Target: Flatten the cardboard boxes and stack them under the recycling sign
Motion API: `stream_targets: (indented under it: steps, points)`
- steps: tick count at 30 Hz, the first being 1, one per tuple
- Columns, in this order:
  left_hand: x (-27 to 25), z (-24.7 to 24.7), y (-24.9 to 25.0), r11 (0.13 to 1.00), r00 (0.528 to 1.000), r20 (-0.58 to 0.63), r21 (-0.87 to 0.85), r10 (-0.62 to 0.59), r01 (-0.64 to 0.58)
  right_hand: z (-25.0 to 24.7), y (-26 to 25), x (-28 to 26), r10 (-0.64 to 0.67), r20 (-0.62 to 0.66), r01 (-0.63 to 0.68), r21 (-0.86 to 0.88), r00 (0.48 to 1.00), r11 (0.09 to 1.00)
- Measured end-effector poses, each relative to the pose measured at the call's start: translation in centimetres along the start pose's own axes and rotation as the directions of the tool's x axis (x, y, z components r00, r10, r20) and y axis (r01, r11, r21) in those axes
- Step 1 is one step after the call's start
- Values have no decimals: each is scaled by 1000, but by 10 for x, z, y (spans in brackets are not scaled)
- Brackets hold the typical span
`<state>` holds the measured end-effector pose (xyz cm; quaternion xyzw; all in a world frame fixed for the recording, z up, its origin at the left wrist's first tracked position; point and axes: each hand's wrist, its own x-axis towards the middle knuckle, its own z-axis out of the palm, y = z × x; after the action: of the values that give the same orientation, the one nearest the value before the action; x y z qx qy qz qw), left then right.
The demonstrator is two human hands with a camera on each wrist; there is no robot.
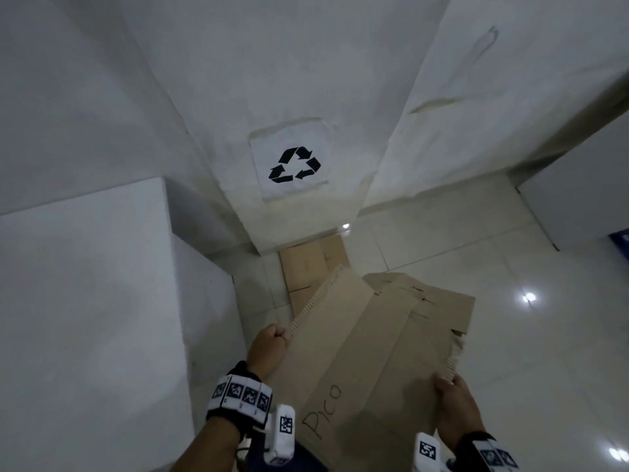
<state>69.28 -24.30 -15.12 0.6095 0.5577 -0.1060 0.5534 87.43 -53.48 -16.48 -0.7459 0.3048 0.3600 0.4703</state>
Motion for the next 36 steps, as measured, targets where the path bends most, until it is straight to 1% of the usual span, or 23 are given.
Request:
stream_targets:
  steps: [2, 4, 6, 8, 10, 12, 14, 16, 19, 24, 26, 29, 33, 36]
  points:
    - [-1, 17, -9, 999, 998, -47, -19, -43, 42, -1, -9, 28, 38, 20, -36, -92, 999, 995]
    - [-2, 34, -23, 998, 994, -89, -36, -63, 60, -4, -12, 77, 51, 108, -32, -170, 993, 985]
    - [-1, 54, -36, 996, 989, -116, -47, -87, 82, 4, -23, 106, 63, 205, -10, -250, 977, 968]
    - [4, 72, -51, 990, 982, -125, -43, -140, 136, 21, -42, 110, 24, 240, 56, -320, 970, 946]
    - [11, 88, -66, 981, 970, -149, -70, -190, 181, 35, -50, 128, -5, 285, 122, -392, 958, 912]
    - [26, 107, -86, 961, 952, -158, -131, -263, 244, 53, -54, 159, -31, 320, 182, -455, 947, 871]
    - [53, 127, -108, 931, 929, -152, -201, -338, 305, 78, -52, 197, -45, 347, 224, -495, 937, 840]
    - [83, 147, -130, 910, 912, -152, -240, -380, 339, 107, -46, 235, -37, 378, 237, -499, 925, 833]
    - [131, 170, -157, 904, 909, -156, -261, -387, 340, 149, -33, 289, -35, 391, 255, -528, 920, 810]
    - [243, 214, -225, 905, 906, -158, -243, -393, 351, 210, 19, 402, -96, 419, 348, -582, 903, 735]
    - [283, 229, -249, 907, 905, -150, -213, -398, 364, 225, 37, 439, -137, 404, 377, -608, 904, 699]
    - [337, 251, -276, 897, 888, -160, -189, -430, 400, 246, 67, 493, -182, 363, 386, -636, 914, 668]
    - [391, 277, -293, 908, 888, -192, -136, -417, 397, 272, 97, 552, -209, 323, 377, -650, 923, 660]
    - [420, 284, -300, 904, 883, -197, -122, -426, 409, 293, 107, 583, -229, 304, 379, -672, 925, 636]
